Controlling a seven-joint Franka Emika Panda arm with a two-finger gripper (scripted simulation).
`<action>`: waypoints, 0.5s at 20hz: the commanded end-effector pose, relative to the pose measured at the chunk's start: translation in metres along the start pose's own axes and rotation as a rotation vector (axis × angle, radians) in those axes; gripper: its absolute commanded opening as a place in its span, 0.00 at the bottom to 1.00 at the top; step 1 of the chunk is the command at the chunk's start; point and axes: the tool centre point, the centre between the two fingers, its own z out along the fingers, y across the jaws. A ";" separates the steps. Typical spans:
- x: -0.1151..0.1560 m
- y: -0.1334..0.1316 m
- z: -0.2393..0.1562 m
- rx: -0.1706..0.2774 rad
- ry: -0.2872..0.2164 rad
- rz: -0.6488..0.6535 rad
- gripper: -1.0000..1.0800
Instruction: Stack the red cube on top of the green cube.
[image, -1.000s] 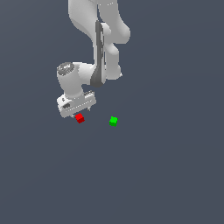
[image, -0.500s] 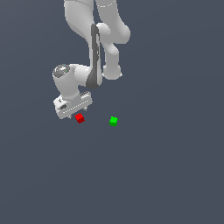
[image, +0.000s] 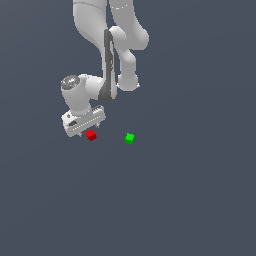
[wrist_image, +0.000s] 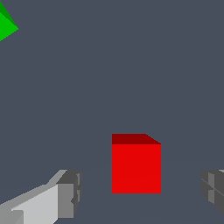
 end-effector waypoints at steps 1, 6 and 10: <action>0.000 0.000 0.008 0.001 0.000 0.000 0.96; 0.000 -0.001 0.031 0.001 0.000 -0.001 0.96; 0.000 0.000 0.042 0.001 0.000 -0.001 0.96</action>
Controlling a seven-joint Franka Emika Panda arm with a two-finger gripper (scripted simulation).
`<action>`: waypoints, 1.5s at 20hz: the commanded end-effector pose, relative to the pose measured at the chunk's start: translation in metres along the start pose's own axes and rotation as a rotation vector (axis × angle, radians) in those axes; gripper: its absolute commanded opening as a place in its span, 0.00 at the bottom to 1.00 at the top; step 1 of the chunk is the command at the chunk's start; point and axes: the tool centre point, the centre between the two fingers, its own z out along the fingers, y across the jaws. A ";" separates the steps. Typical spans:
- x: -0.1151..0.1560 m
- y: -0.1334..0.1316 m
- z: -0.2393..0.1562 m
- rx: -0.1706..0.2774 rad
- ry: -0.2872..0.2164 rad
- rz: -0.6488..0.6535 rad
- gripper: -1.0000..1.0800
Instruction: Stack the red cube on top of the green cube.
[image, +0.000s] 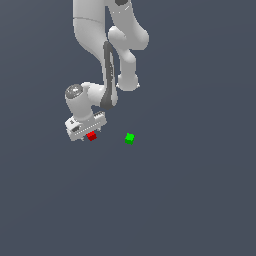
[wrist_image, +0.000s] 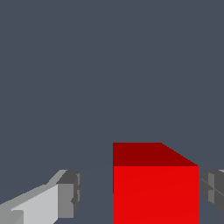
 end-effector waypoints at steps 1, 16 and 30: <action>0.000 0.001 0.005 -0.001 0.001 0.000 0.96; 0.000 0.001 0.004 -0.002 0.001 0.000 0.00; 0.000 0.000 -0.060 -0.002 0.001 0.000 0.00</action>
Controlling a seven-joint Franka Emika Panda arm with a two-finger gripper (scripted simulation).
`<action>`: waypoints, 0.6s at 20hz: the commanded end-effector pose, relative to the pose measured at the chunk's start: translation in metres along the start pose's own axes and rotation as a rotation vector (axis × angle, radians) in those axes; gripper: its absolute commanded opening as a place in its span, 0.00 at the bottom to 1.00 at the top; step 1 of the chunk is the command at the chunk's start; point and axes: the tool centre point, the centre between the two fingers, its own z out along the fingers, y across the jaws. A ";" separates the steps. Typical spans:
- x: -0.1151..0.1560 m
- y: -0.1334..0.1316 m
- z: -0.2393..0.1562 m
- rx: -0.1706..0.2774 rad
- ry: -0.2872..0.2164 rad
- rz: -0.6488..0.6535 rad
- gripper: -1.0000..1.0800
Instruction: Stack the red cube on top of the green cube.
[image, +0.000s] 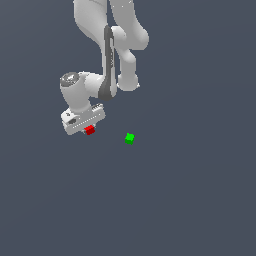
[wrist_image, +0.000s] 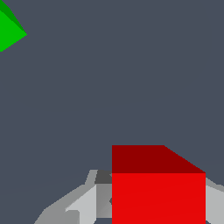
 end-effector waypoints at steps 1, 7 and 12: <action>0.000 0.000 -0.017 -0.001 0.000 0.000 0.00; 0.001 0.000 -0.042 0.000 0.000 -0.001 0.00; 0.001 0.001 -0.048 0.000 0.000 -0.001 0.00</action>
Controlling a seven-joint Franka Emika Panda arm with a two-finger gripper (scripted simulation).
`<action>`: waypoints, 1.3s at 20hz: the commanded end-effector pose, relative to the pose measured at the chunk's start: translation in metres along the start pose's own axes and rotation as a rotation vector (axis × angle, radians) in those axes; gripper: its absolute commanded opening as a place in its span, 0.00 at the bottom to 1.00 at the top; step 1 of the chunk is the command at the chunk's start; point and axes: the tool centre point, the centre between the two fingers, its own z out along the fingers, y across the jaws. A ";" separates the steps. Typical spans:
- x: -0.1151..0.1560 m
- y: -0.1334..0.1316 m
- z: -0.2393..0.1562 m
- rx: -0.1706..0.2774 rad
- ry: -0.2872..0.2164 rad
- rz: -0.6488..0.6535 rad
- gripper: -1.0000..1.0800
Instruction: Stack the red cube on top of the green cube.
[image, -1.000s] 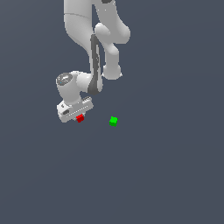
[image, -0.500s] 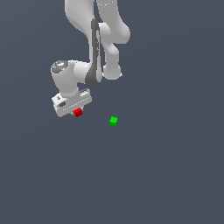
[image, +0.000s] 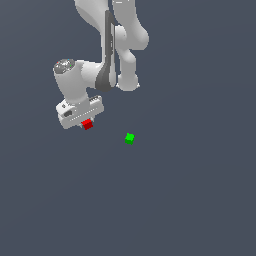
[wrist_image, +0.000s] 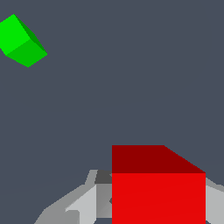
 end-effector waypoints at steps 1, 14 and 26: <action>0.000 0.000 -0.001 0.001 0.000 0.000 0.00; 0.018 -0.020 0.008 0.001 0.000 0.000 0.00; 0.091 -0.100 0.039 0.001 0.001 0.000 0.00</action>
